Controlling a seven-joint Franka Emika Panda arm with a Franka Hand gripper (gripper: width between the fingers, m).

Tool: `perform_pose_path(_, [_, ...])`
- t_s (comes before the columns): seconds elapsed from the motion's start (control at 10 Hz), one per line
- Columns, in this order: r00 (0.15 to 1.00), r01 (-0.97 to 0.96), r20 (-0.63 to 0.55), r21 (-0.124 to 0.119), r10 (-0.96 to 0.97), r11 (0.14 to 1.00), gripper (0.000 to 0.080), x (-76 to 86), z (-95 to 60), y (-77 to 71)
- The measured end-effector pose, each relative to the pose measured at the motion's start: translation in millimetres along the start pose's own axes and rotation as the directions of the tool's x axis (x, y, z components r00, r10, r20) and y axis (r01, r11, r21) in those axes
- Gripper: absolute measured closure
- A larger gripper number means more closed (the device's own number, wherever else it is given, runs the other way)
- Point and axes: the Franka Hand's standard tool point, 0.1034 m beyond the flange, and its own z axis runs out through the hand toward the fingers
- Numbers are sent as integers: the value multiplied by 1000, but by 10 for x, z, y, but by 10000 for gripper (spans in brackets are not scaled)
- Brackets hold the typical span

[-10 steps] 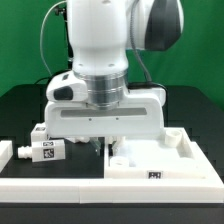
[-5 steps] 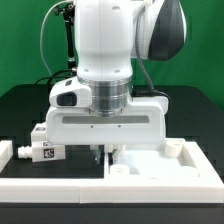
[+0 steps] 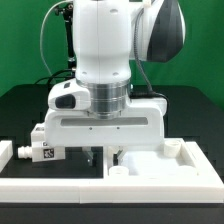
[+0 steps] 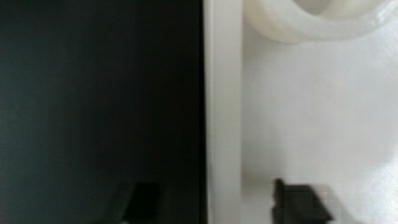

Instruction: Assemble one leg

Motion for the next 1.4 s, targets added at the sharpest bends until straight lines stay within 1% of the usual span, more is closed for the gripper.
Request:
perform_pose_path(0.1, [1000,-5,6,2,5,1000,347,-9,-23,5])
perform_pose_path(0.2, [998,-28,56,13,27,1000,223,-105,-147,23])
perform_pose_path(0.3, [998,-14,65,19,13,1000,223,-168,-271,51])
perform_pose_path(0.4, [998,3,70,25,-5,1000,165,-281,-360,78])
perform_pose_path(0.6, [997,6,73,31,-8,999,154,-580,-470,8])
perform_pose_path(0.7, [998,8,65,30,-10,1000,151,-650,-464,-31])
perform_pose_path(0.8, [998,6,65,29,-8,1000,151,-621,-451,-9])
perform_pose_path(1.1, [998,7,65,28,-9,1000,151,-625,-439,-13])
perform_pose_path(1.2, [998,50,31,21,-50,999,151,-683,-438,-44])
perform_pose_path(1.3, [996,77,40,27,-78,997,151,-890,-432,-50])
perform_pose_path(1.4, [995,80,49,31,-82,996,151,-1037,-444,-31])
